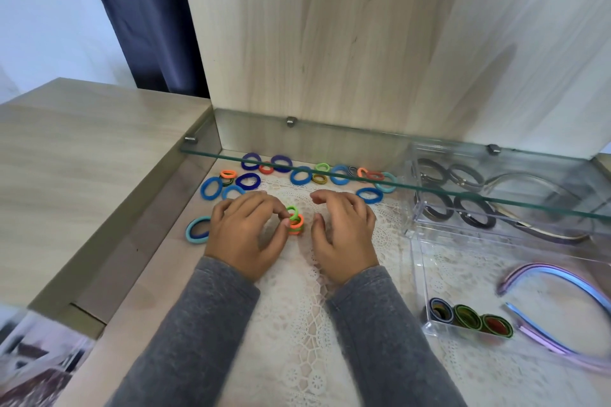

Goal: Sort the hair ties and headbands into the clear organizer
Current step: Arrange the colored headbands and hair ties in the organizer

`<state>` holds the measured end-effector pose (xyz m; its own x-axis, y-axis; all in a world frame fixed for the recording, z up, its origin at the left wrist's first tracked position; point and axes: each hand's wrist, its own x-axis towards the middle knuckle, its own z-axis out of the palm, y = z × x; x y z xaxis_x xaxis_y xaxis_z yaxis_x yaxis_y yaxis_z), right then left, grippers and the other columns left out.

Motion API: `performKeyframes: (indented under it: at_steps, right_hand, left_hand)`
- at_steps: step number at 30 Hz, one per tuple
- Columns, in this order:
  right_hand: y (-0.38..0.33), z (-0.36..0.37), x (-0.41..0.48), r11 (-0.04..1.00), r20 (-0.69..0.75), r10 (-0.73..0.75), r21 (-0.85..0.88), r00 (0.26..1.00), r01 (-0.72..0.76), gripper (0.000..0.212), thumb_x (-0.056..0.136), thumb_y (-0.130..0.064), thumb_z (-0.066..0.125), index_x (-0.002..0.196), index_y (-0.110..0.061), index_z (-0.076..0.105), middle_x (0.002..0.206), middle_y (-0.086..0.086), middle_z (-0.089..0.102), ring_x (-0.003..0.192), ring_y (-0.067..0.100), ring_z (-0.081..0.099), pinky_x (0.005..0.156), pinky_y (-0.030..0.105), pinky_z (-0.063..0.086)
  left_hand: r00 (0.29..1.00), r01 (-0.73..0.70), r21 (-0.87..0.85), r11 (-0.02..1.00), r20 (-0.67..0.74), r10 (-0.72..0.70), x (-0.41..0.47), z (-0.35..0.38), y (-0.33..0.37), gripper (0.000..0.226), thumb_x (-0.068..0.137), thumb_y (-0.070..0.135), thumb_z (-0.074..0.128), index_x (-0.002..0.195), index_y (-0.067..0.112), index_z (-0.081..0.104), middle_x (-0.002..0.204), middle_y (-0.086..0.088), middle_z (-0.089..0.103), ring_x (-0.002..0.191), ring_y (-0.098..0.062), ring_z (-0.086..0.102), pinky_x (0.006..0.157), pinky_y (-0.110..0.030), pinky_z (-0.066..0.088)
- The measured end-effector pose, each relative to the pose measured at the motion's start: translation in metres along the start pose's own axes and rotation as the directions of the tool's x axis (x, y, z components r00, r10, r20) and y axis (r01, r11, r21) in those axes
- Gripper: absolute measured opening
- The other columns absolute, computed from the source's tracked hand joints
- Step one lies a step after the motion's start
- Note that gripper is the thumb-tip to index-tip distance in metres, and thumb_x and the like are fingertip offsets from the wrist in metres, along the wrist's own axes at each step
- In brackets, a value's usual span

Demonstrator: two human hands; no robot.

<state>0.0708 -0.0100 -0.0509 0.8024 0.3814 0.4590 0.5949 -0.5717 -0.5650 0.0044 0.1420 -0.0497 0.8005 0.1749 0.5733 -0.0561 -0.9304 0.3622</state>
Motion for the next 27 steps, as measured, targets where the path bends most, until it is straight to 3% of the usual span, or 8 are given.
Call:
performKeyframes:
  at_steps: [6,14,19,24,27]
  right_hand:
    - [0.0013,0.002,0.0008,0.995,0.018,0.097,0.028,0.995,-0.098,0.037,0.082,-0.022,0.041,0.116,-0.025,0.054,0.113,-0.014,0.057,0.114,0.008,0.036,0.1,0.033,0.022]
    - [-0.0008,-0.0003,0.0018,0.993,0.051,0.111,0.032,0.993,-0.113,0.035,0.085,-0.019,0.046,0.119,-0.025,0.053,0.113,-0.013,0.057,0.113,0.008,0.035,0.098,0.032,0.021]
    - [-0.0018,-0.0017,0.0015,0.993,0.056,0.111,0.032,0.992,-0.113,0.036,0.085,-0.016,0.05,0.12,-0.026,0.053,0.112,-0.013,0.057,0.112,0.009,0.035,0.097,0.031,0.022]
    - [-0.0048,-0.0015,-0.0004,1.0,0.067,0.022,0.012,0.998,-0.022,0.038,0.077,-0.014,0.044,0.107,-0.033,0.058,0.11,-0.013,0.055,0.108,0.01,0.037,0.089,0.032,0.026]
    - [-0.0073,-0.0002,-0.0016,0.998,0.09,-0.02,-0.054,0.996,0.025,0.038,0.074,-0.019,0.036,0.099,-0.035,0.061,0.11,-0.01,0.053,0.108,0.014,0.039,0.092,0.036,0.028]
  left_hand:
    - [0.995,-0.032,0.105,0.994,0.1,0.022,0.0005,-0.0002,0.0051,0.021,0.083,0.04,0.047,0.089,0.031,0.064,0.098,0.017,0.066,0.103,-0.011,0.058,0.091,-0.033,0.028]
    - [0.986,-0.01,0.09,0.996,0.165,-0.005,0.0002,0.0029,0.0018,0.02,0.083,0.041,0.047,0.093,0.034,0.063,0.101,0.019,0.064,0.108,-0.008,0.055,0.094,-0.032,0.026]
    - [0.992,0.025,0.058,0.998,0.123,-0.032,0.0007,0.0017,0.0032,0.028,0.085,0.044,0.043,0.1,0.033,0.064,0.108,0.018,0.064,0.11,-0.008,0.055,0.094,-0.03,0.025]
    - [0.986,0.147,0.045,0.988,0.069,-0.15,0.002,0.0008,0.0022,0.033,0.09,0.038,0.037,0.112,0.029,0.06,0.121,0.011,0.062,0.118,-0.013,0.053,0.101,-0.031,0.025]
    - [0.945,0.265,0.153,0.952,0.156,-0.288,0.002,0.0024,-0.0011,0.035,0.095,0.027,0.041,0.128,0.027,0.053,0.142,0.005,0.048,0.136,-0.018,0.037,0.113,-0.042,0.02]
